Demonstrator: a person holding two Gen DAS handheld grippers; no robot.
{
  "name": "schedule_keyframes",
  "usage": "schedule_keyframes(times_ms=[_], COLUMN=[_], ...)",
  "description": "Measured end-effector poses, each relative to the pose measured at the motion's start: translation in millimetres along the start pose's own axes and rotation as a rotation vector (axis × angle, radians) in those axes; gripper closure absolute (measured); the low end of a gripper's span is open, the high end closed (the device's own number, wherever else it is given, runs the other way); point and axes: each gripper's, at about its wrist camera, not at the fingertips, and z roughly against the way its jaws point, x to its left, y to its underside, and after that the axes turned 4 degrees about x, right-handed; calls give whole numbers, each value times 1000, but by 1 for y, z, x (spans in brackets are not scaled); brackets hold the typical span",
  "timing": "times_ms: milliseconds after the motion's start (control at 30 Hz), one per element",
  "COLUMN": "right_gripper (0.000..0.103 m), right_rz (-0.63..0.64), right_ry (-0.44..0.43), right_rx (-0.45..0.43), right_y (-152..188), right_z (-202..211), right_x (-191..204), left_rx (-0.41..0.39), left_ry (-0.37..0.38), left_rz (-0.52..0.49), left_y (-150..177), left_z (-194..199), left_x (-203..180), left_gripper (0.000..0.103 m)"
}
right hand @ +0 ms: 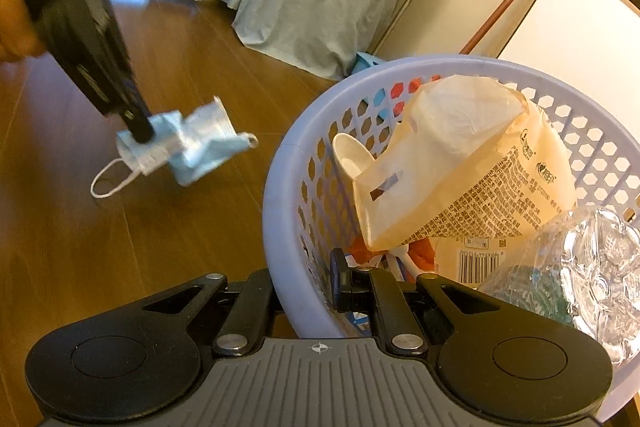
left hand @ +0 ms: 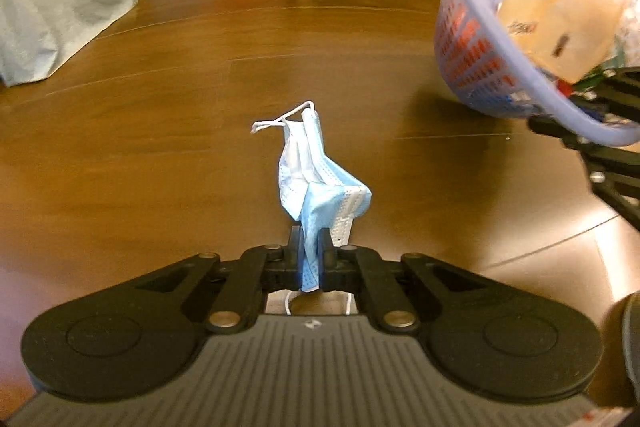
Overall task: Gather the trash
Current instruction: 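Move the open left gripper down toward the blue face mask, then close the left gripper on the blue face mask and lift it, then carry the mask over the basket and open the left gripper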
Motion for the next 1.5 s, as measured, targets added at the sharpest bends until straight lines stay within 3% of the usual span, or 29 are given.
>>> schedule_keyframes(times_ms=[333,800,1300,1500], right_gripper=[97,97,97,97], right_rz=[19,44,48,62], right_ry=[-24,-30,-44,-66], right_rx=[0,14,10,-3], right_y=[-4,-15,-17,-14], right_z=[2,-8,-9,-3], right_x=[14,25,27,33], left_rx=[-54,-141,-206,-235], left_ry=[23,44,84,100], left_rz=[95,107,40,-114], left_y=[26,24,-11,-43], left_z=[67,119,139,138], left_x=[5,-3,-22,-46], left_gripper=[99,99,99,99])
